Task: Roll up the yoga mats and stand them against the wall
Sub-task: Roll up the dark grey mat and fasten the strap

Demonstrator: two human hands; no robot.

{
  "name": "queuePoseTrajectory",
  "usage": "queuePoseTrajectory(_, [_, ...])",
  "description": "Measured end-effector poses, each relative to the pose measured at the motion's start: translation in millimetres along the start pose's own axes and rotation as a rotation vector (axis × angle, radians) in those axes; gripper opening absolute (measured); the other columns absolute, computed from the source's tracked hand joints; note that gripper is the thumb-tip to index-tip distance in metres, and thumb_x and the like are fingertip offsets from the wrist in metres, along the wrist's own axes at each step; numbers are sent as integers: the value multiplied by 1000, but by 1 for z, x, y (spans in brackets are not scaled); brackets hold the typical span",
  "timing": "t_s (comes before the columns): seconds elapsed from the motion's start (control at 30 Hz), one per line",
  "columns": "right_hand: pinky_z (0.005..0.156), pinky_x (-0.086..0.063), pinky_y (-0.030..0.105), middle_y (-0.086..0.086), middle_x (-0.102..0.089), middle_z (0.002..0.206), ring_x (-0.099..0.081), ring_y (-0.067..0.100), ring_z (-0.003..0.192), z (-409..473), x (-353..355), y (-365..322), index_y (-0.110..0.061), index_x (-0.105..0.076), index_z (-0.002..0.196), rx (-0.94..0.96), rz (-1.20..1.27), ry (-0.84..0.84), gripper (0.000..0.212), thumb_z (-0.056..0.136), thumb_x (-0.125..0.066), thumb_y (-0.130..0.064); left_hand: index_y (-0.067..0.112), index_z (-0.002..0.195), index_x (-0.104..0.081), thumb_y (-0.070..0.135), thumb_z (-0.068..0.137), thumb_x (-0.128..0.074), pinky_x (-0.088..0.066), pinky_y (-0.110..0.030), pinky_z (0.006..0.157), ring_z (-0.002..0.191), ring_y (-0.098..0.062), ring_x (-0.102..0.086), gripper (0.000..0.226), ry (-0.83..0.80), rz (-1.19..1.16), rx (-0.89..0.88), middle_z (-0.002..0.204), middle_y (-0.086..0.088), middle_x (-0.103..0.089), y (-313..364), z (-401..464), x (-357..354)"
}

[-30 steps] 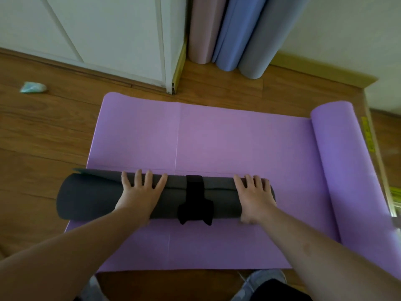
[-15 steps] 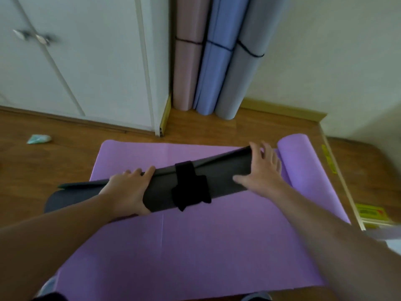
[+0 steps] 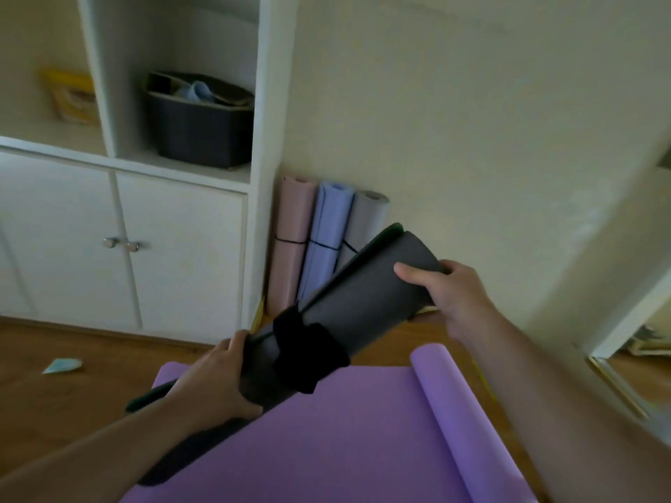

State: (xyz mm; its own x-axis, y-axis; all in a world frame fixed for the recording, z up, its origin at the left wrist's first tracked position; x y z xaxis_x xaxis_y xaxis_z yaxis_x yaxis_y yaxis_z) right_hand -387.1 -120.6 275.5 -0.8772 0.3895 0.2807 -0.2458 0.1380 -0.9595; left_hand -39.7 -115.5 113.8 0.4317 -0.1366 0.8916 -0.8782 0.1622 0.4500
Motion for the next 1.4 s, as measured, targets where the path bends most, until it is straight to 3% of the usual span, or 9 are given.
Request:
queuePoseTrajectory(0.17, [61,-60,34,-2,-73,90,-70,19,80,-44,-42,-91,-23,-68,81,443,-282,50,48,57,-102,-46,24,163,-5,50,64,-92,-48,-36,109,138,-25,-49,134,52,-245,-113,159,-4,-37,61,6,44])
queuePoseTrajectory(0.3, [80,-34,4,-10,-55,123,-50,5,106,-56,-77,-128,-28,-70,91,678,-454,78,50,56,-102,-47,29,157,-24,42,71,-89,-55,-35,98,125,-18,-57,108,175,-544,-152,142,5,-52,99,25,91])
queuePoseTrajectory(0.43, [110,-36,19,-3,-44,155,-46,16,138,-27,-89,-135,-20,-74,112,670,-484,94,62,63,-101,-46,46,152,-24,9,84,-75,-61,-43,94,114,-17,-62,92,225,-671,-174,126,10,-59,109,57,119])
queuePoseTrajectory(0.53, [109,-23,15,-1,-32,167,-33,18,151,10,-107,-134,-20,-72,117,646,-469,72,60,68,-100,-40,53,153,-20,-3,90,-65,-60,-39,89,111,-16,-62,96,239,-695,-179,122,13,-60,106,90,134])
queuePoseTrajectory(0.77, [110,-41,25,0,-48,141,-48,17,121,125,-195,-112,-27,-64,94,694,-463,28,52,61,-103,-38,32,150,-43,-19,83,-57,-57,-33,80,107,-22,-66,85,167,-865,-75,111,0,-65,53,200,125])
queuePoseTrajectory(0.9, [93,-28,7,-8,-43,134,-40,6,117,205,-254,-81,-20,-68,105,683,-464,-73,52,68,-102,-33,31,151,-45,-11,66,-64,-60,-49,94,112,-29,-68,97,133,-919,15,115,-5,-69,12,275,97])
queuePoseTrajectory(1.17, [105,-38,23,5,-37,163,-46,18,138,329,-346,-58,-16,-70,114,680,-533,-195,57,69,-101,-30,30,144,-49,7,75,-62,-58,-38,84,106,-28,-66,74,270,-765,149,116,-3,-69,-47,393,75])
queuePoseTrajectory(1.27, [115,-28,23,5,-13,173,-28,25,156,356,-368,-44,-23,-62,133,612,-638,-277,59,83,-91,-37,32,157,-35,11,78,-63,-56,-44,98,120,-31,-60,86,248,-683,164,137,-5,-61,-52,413,62])
queuePoseTrajectory(1.4, [110,-38,28,16,-12,167,-46,38,140,375,-372,-38,-37,-31,162,521,-682,-256,86,92,-81,-44,40,166,-12,6,87,-63,-51,-35,96,136,-28,-51,100,214,-690,174,158,-1,-44,-54,424,49])
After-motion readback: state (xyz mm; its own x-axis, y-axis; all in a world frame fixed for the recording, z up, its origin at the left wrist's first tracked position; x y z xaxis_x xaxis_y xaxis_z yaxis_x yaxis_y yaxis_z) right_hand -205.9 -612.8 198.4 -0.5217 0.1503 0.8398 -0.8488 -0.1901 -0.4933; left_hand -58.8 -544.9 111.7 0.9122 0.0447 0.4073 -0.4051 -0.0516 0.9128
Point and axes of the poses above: each hand's wrist, its own z-axis towards the middle knuckle, its own x-axis out of the back of the hand, y = z × x, the point moved 10 cm from there along z, towards the middle knuckle
